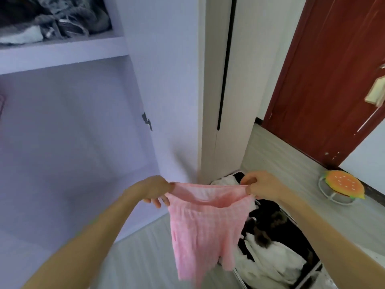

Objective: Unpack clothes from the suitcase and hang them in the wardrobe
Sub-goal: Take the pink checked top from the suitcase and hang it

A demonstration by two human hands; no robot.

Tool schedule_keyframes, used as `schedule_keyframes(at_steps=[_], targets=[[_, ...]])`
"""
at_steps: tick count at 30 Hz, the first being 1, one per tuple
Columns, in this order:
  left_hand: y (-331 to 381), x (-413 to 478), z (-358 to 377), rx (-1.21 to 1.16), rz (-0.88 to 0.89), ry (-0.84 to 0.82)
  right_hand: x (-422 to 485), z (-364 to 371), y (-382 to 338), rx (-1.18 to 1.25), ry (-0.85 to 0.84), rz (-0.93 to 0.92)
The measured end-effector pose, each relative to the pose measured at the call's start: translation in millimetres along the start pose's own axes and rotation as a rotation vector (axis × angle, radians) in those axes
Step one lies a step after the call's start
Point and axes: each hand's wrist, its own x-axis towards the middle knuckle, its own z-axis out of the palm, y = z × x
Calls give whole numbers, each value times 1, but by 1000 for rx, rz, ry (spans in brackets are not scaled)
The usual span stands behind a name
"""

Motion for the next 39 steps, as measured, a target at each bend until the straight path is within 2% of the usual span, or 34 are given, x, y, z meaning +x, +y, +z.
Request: schedule_keyframes(at_steps=[4,8,10,13,17,21,23,25,30,32,34,36,37,39], targets=[[-75,-30,-24,-40,-4,147,-6,43,-59,-200,-91,47],[-152,-66,-46,-102,-44,268,-10,90,-126,-187,-113,12],[-186,-84,-60,-173,-65,377,-8,110,-156,-83,-124,19],[-221,-110,-79,-284,-93,458,-6,131,-195,108,-143,51],[-254,-138,-97,-239,-150,527,8,156,-242,282,-97,-12],[-269,-156,-114,-290,-193,625,22,179,-282,497,-27,-90],[-273,-159,-121,-335,-174,658,31,187,-294,432,10,-156],[-283,-162,-127,-425,-151,631,36,188,-302,374,13,-191],[-330,-183,-132,-617,-139,495,53,171,-321,390,-135,-249],[-330,-180,-128,-828,-64,549,54,172,-331,402,-207,-289],[-314,-171,-125,-1159,10,697,56,182,-345,458,-332,-295],[-295,-164,-123,-1438,-33,861,57,194,-357,465,-380,-336],[-288,-161,-122,-1443,-69,918,57,200,-363,471,-390,-369],[-277,-157,-117,-1132,-78,974,58,212,-373,493,-414,-452]])
